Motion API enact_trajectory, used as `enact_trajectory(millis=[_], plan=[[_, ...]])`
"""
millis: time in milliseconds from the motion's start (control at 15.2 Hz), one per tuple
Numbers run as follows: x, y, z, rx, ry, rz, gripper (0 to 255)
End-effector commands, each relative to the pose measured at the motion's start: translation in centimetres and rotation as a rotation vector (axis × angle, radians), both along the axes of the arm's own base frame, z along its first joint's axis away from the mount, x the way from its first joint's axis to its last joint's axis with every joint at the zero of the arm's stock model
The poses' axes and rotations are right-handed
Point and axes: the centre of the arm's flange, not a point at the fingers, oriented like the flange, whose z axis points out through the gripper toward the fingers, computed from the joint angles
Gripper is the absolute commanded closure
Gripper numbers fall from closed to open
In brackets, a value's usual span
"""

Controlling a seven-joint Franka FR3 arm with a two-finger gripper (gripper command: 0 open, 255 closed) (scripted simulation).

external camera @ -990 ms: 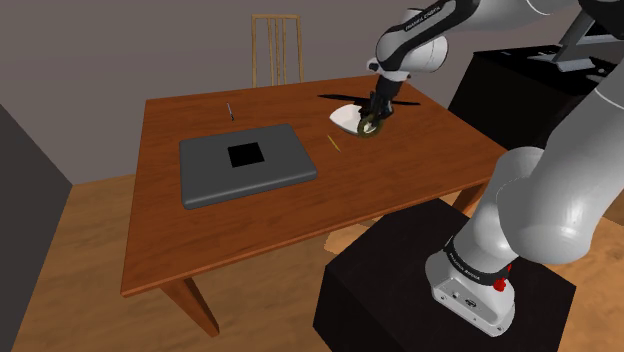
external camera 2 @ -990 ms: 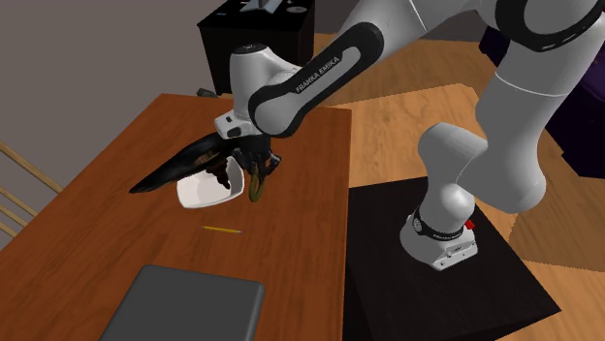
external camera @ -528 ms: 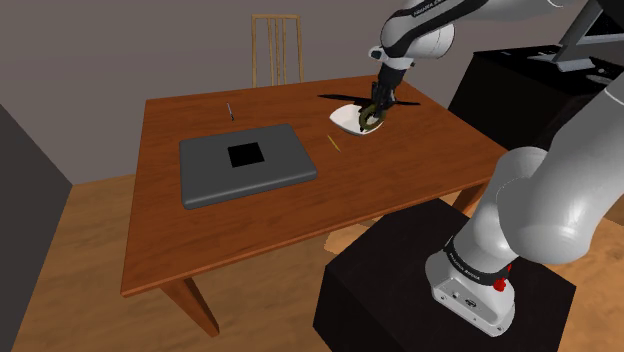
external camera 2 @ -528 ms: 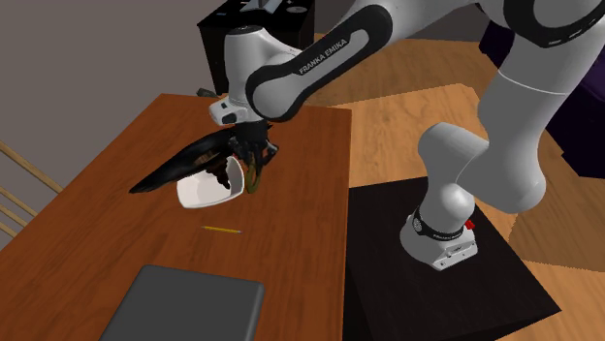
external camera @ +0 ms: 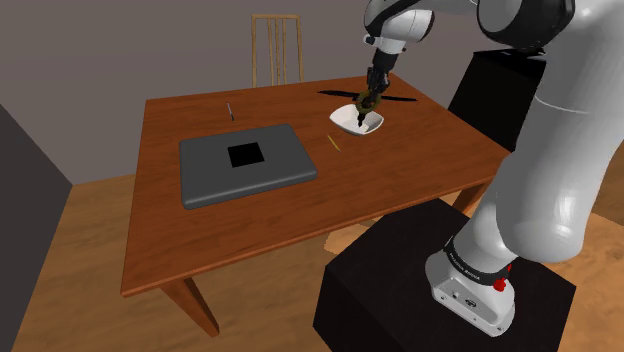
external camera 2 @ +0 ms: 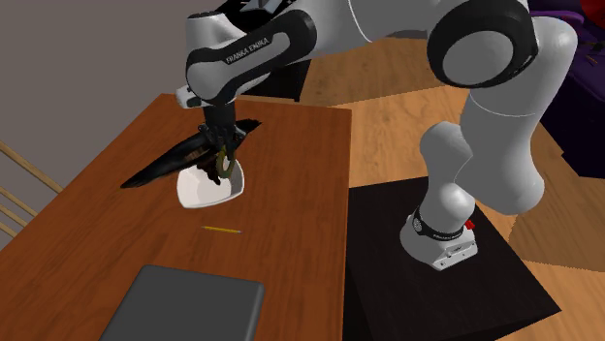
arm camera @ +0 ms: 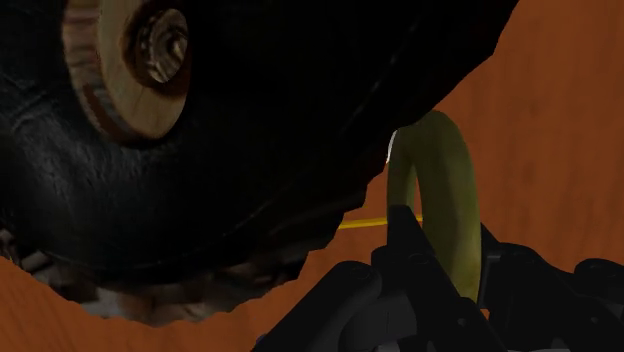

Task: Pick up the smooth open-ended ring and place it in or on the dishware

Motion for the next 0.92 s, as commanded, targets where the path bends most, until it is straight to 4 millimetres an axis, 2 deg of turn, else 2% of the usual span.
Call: enact_trajectory(millis=[0,330,858], plan=[[2.3,-1.9,0.3,0.003,-0.002,0.004,255],[7.9,-6.5,1.2,0.003,-0.002,0.004,255],[7.9,-6.5,-3.1,0.003,-0.002,0.004,255]])
